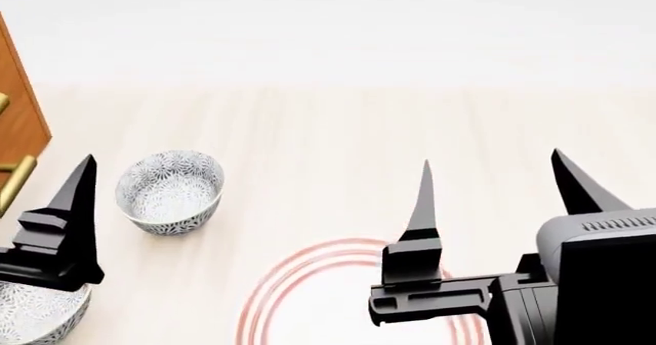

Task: Pick up the bowl and put it in the front on the plate.

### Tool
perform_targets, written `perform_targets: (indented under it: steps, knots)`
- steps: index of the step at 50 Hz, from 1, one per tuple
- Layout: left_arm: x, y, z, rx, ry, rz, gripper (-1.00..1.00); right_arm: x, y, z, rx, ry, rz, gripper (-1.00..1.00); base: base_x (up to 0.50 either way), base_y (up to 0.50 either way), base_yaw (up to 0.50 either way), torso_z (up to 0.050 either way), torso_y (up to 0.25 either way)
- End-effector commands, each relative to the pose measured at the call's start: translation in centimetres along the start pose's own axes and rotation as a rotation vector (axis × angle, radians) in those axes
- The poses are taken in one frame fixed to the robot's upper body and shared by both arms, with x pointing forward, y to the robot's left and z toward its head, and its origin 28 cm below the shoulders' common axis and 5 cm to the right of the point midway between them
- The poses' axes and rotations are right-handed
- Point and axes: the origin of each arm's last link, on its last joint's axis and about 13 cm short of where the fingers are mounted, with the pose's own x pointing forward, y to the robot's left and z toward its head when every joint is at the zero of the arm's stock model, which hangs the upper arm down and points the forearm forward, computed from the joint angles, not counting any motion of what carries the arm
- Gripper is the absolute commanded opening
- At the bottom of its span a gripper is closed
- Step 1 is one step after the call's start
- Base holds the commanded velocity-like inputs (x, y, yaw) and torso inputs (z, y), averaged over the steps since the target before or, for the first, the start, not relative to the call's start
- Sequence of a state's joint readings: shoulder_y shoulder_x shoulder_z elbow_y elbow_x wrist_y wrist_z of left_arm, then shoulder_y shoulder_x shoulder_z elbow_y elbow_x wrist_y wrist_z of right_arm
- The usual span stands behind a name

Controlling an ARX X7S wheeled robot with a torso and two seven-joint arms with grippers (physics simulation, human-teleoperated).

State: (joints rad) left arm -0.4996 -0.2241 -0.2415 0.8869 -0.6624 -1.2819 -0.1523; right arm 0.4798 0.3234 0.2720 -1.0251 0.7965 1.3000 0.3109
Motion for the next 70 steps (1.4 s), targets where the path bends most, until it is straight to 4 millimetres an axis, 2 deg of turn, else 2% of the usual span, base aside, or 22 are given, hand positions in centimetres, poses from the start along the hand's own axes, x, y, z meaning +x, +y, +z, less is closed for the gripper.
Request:
perform_targets:
  steps: [1, 22, 23, 26, 52, 57, 59, 70]
  knots:
    - [0.0, 0.0, 0.2, -0.004, 0.0, -0.004, 1.0, -0.1, -0.2, 0.4, -0.005, -0.009, 0.012, 1.0, 0.5, 0.0, 0.0, 0.0, 0.0]
    - [0.1, 0.1, 0.2, 0.003, -0.002, -0.004, 1.0, -0.1, -0.2, 0.4, -0.001, -0.009, 0.016, 1.0, 0.5, 0.0, 0.0, 0.0, 0.001]
    - [0.1, 0.4, 0.5, -0.058, -0.015, -0.057, 1.0, -0.2, 0.0, 0.1, -0.031, 0.001, 0.017, 1.0, 0.0, 0.0, 0.0, 0.05, 0.0]
    - [0.0, 0.4, 0.6, -0.071, -0.008, -0.064, 1.0, -0.2, 0.0, 0.0, -0.033, 0.002, 0.023, 1.0, 0.0, 0.0, 0.0, 0.05, 0.0]
    - [-0.2, 0.4, 0.5, -0.079, 0.005, -0.096, 1.0, -0.3, 0.0, -0.1, -0.037, 0.011, 0.029, 1.0, 0.0, 0.0, 0.0, 0.05, 0.0]
    - [-0.1, 0.5, 0.4, -0.076, 0.004, -0.081, 1.0, -0.3, 0.0, -0.3, -0.038, 0.017, 0.032, 1.0, 0.0, 0.0, 0.0, 0.05, 0.0]
    - [0.3, 0.5, 0.2, -0.03, 0.004, -0.011, 1.0, -0.3, 0.0, -0.3, -0.037, 0.016, 0.031, 1.0, 0.0, 0.0, 0.0, 0.046, 0.0]
    - [0.5, 1.0, 0.4, -0.112, -0.004, -0.046, 1.0, -0.3, 0.0, -0.4, -0.04, 0.019, 0.029, 1.0, 0.0, 0.0, 0.0, 0.0, 0.0]
